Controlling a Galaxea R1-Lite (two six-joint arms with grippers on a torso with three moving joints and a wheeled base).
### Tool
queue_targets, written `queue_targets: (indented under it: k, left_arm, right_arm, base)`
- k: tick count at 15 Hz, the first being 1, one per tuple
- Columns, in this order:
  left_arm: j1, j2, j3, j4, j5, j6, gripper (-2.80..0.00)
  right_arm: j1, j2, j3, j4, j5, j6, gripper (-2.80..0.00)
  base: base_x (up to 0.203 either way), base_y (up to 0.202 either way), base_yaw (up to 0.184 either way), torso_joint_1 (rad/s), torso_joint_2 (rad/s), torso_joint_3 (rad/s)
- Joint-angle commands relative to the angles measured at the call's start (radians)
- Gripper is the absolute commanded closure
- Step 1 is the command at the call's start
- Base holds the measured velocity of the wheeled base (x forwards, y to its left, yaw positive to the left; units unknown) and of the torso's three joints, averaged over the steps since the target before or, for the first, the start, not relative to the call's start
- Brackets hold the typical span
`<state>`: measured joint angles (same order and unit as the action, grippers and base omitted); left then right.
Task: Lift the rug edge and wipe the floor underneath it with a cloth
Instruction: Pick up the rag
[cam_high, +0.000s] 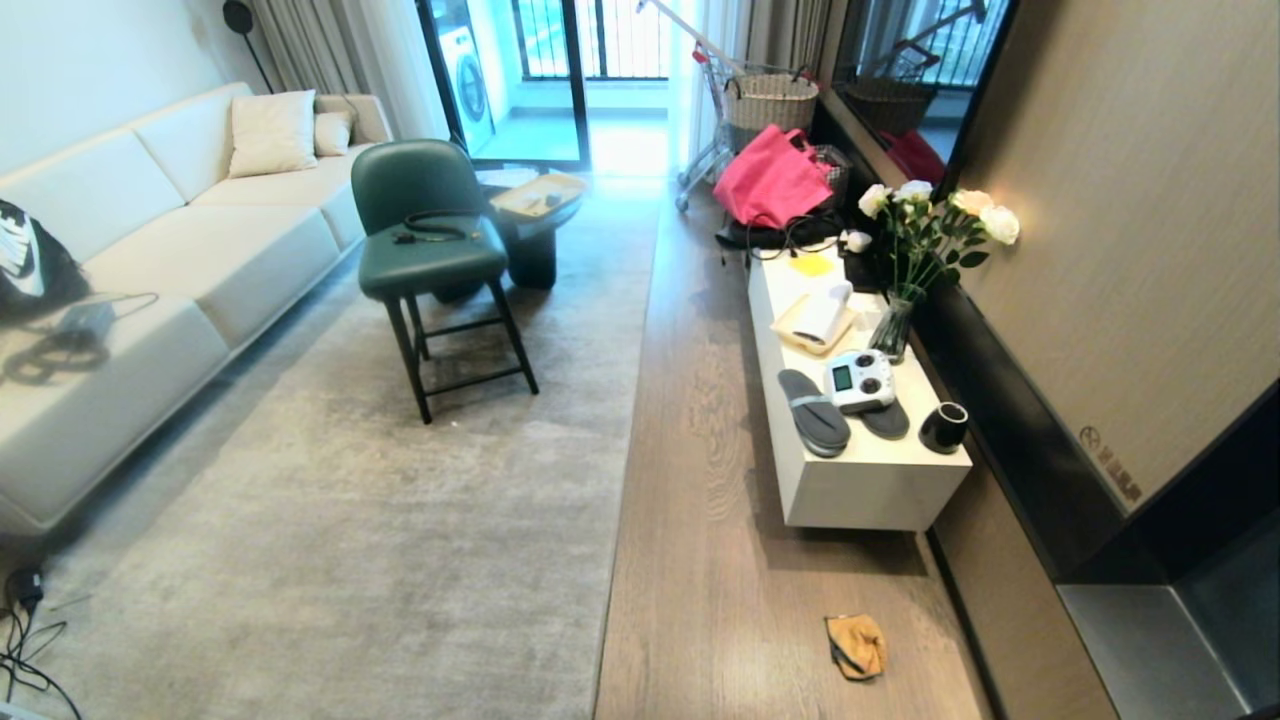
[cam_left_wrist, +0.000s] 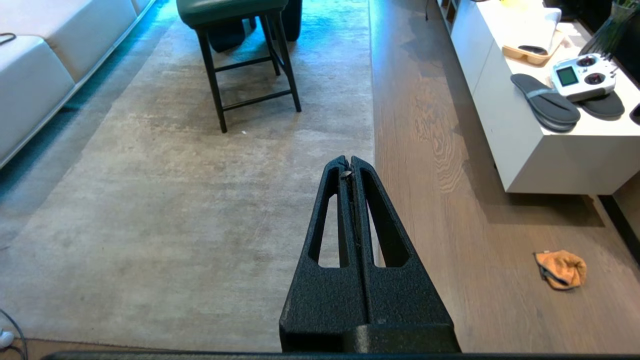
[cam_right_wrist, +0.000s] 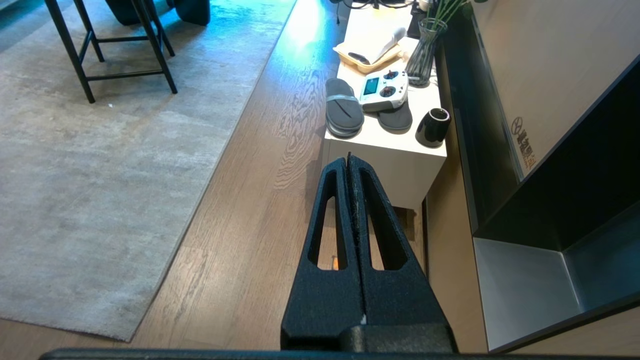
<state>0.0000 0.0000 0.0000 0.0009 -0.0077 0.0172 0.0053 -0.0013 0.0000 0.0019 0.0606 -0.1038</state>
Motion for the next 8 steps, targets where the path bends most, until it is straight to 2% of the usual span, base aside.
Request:
queue_targets:
  k: [1, 8]
  left_arm:
    - [0.000, 0.000, 0.000, -0.001, 0.000, 0.000, 0.00]
    - [0.000, 0.000, 0.000, 0.001, 0.000, 0.000, 0.00]
  right_arm:
    - [0.001, 0.001, 0.000, 0.000, 0.001, -0.001, 0.00]
    - [0.001, 0.001, 0.000, 0.000, 0.001, -0.001, 0.00]
  base:
    - [0.000, 0.000, 0.000, -0.138, 0.32, 0.188]
    - [0.000, 0.000, 0.000, -0.132, 0.32, 0.190]
